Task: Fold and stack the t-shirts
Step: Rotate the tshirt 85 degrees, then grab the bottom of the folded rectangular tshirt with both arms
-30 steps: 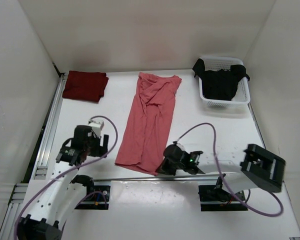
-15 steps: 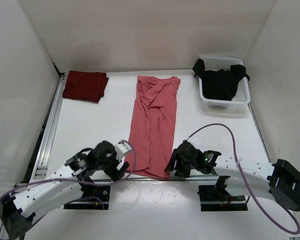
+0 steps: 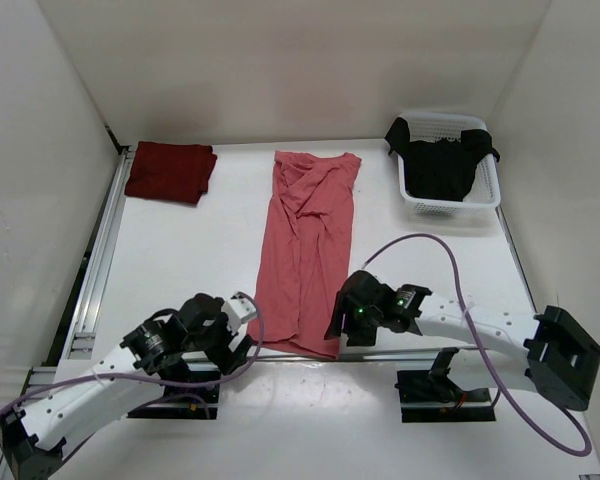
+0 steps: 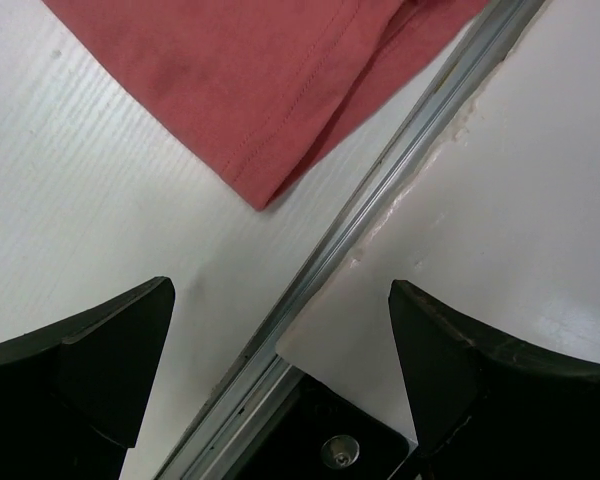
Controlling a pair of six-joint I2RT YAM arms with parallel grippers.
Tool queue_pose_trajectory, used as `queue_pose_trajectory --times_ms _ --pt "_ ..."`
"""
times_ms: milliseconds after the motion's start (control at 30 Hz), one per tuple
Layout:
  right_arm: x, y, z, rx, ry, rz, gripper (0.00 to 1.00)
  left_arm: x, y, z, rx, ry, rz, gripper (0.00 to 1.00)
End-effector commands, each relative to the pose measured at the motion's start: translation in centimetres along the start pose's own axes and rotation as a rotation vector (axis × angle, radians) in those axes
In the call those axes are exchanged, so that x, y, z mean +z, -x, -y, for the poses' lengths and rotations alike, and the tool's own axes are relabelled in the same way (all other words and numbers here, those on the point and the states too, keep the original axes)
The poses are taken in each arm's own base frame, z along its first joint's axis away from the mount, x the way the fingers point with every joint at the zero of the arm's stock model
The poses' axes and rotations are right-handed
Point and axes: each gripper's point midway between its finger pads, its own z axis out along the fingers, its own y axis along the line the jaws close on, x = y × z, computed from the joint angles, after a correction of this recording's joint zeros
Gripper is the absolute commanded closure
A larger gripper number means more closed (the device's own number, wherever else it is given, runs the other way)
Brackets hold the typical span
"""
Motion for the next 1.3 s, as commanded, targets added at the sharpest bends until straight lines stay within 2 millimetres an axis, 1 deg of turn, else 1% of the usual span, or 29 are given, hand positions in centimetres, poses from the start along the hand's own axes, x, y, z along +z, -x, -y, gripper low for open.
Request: queue_pose_trajectory --times_ms 0,67,100,133,233,300,367,400,467,500,533,567,600,633,667,700,767,800,833,867,900,933,967,1000,1033,1067,1133,1233,1267 --pt "-0.7 0.4 -2.4 -0.047 0.040 -0.025 0.35 -0.5 2.4 -0.3 -0.019 0.014 0.040 0.00" --pt "-0.3 0.7 -3.0 -0.051 0.046 -0.032 0.35 0.0 2.1 -0.9 -0.057 0.026 0.045 0.00" --pt "0.2 0.6 -2.8 -0.056 0.040 -0.054 0.35 0.2 1.9 -1.1 -0.070 0.029 0.052 0.00" --pt "0.4 0.4 -2.6 -0.068 0.033 -0.070 0.35 0.5 1.1 -1.5 -0.099 0.039 0.042 0.00" --pt "1.0 0.2 -2.4 -0.079 0.022 -0.086 0.35 0.7 0.7 -1.3 -0.138 0.010 0.065 0.00" --pt "1.0 0.3 -2.6 -0.081 0.031 -0.082 0.35 0.7 0.9 -0.9 -0.155 -0.022 0.073 0.00" --pt "1.1 0.4 -2.1 -0.072 0.029 -0.078 0.35 0.9 0.4 -0.6 -0.193 -0.049 0.039 0.01" --pt "0.9 0.4 -2.4 -0.065 0.039 -0.072 0.35 1.0 0.5 -0.7 -0.203 -0.054 0.039 0.01" --pt "1.0 0.1 -1.7 -0.054 0.029 -0.077 0.35 0.9 2.2 -1.2 -0.221 -0.055 0.076 0.03" --pt "0.7 0.2 -1.9 -0.047 0.041 -0.071 0.35 0.7 2.8 -1.0 -0.221 -0.069 0.076 0.03" --pt "0.6 0.0 -1.6 -0.047 0.043 -0.071 0.35 0.0 4.7 -1.7 -0.229 -0.048 0.076 0.04" --pt "0.8 -0.2 -1.1 -0.033 0.030 -0.077 0.35 -0.3 5.9 -2.3 -0.228 -0.028 0.077 0.07" --pt "0.6 -0.1 -1.4 -0.023 0.042 -0.071 0.35 -0.7 6.6 -3.2 -0.236 0.020 0.052 0.12" --pt "0.8 -0.1 -1.0 -0.022 0.035 -0.064 0.35 -2.1 9.0 -4.0 -0.244 0.051 0.065 0.14" --pt "0.7 -0.2 -0.8 -0.010 0.036 -0.064 0.35 -1.8 8.2 -4.3 -0.290 0.047 -0.035 0.16" --pt "0.6 0.0 -1.0 0.001 0.043 -0.047 0.35 -2.5 7.1 -3.7 -0.331 0.026 -0.124 0.20" --pt "0.7 -0.2 -0.2 0.014 0.029 -0.043 0.35 -2.7 7.4 -3.4 -0.357 -0.003 -0.164 0.20" --pt "0.5 -0.1 -0.4 0.025 0.038 -0.039 0.35 -2.7 7.5 -3.2 -0.358 -0.015 -0.162 0.20" --pt "0.6 -0.1 -0.2 0.025 0.035 -0.031 0.35 -2.1 7.9 -3.1 -0.332 -0.021 -0.136 0.21" --pt "0.5 -0.1 -0.2 0.039 0.035 -0.031 0.35 -1.2 6.7 -3.0 -0.311 -0.015 -0.158 0.21" --pt "0.7 -0.1 0.2 0.040 0.023 -0.026 0.35 -0.7 6.4 -3.1 -0.292 -0.001 -0.152 0.21" --pt "0.5 0.0 0.0 0.050 0.032 -0.022 0.35 -0.2 5.9 -3.6 -0.271 0.035 -0.156 0.21" --pt "0.4 0.0 -0.2 0.049 0.040 -0.019 0.35 0.6 5.6 -3.4 -0.240 0.037 -0.151 0.21" --pt "0.6 0.1 0.3 0.050 0.028 -0.012 0.35 0.8 5.6 -3.4 -0.231 0.040 -0.155 0.21" --pt "0.4 0.1 0.1 0.058 0.036 -0.009 0.35 1.1 4.9 -3.4 -0.229 0.041 -0.183 0.21" --pt "0.5 0.3 0.2 0.058 0.033 -0.001 0.35 1.4 4.9 -3.2 -0.220 0.034 -0.189 0.21" --pt "0.6 0.1 0.5 0.068 0.024 -0.004 0.35 2.2 4.1 -3.3 -0.233 0.030 -0.243 0.21" --pt "0.6 0.2 0.2 0.076 0.037 0.001 0.35 3.4 4.3 -3.9 -0.261 0.024 -0.259 0.21" --pt "0.6 0.2 0.2 0.076 0.037 0.001 0.36 3.4 4.7 -3.9 -0.275 0.013 -0.252 0.21"
